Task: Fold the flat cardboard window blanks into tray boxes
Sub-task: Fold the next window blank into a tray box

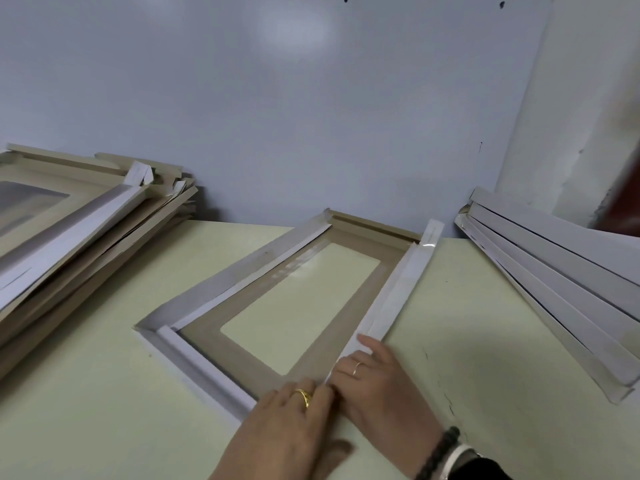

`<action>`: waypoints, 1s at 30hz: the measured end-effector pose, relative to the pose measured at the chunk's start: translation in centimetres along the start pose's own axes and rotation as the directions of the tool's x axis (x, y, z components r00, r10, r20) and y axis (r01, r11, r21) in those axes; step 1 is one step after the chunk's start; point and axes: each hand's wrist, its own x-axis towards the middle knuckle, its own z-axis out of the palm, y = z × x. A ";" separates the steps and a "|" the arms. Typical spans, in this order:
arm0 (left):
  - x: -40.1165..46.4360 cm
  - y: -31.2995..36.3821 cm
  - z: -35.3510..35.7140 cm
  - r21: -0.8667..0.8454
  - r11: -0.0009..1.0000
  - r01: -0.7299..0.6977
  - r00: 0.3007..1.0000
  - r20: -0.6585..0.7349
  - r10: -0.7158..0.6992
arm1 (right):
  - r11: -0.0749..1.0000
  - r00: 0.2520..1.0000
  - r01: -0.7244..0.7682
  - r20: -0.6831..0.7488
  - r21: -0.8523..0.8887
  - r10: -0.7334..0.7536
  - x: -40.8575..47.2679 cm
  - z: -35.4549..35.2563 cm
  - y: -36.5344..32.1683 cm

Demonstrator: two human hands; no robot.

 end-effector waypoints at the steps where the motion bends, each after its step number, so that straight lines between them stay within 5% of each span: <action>1: -0.1 -0.3 0.0 0.032 0.999 0.005 0.999 0.045 -0.007 | 1.000 1.000 0.015 -0.019 0.007 -0.014 0.2 0.1 -0.2; 8: -2.8 -6.0 -1.9 -0.080 0.985 0.155 0.988 0.034 -0.153 | 0.974 0.985 -0.172 0.037 0.148 0.168 0.0 0.1 1.7; 14: -4.1 -11.5 -3.5 -0.147 0.952 0.270 0.962 0.082 -0.260 | 0.938 0.941 -0.337 0.055 0.077 0.334 -2.2 -0.7 5.7; 24: -4.7 -15.2 -3.6 0.103 0.879 0.465 0.880 -0.157 -0.448 | 0.824 0.840 -0.539 -0.041 -0.176 0.541 -7.0 -4.4 8.8; 30: -0.3 -5.8 -1.1 -0.063 0.981 0.181 0.980 -0.075 -0.186 | 0.894 0.918 -0.395 -0.050 -0.212 0.393 -2.9 -3.0 2.3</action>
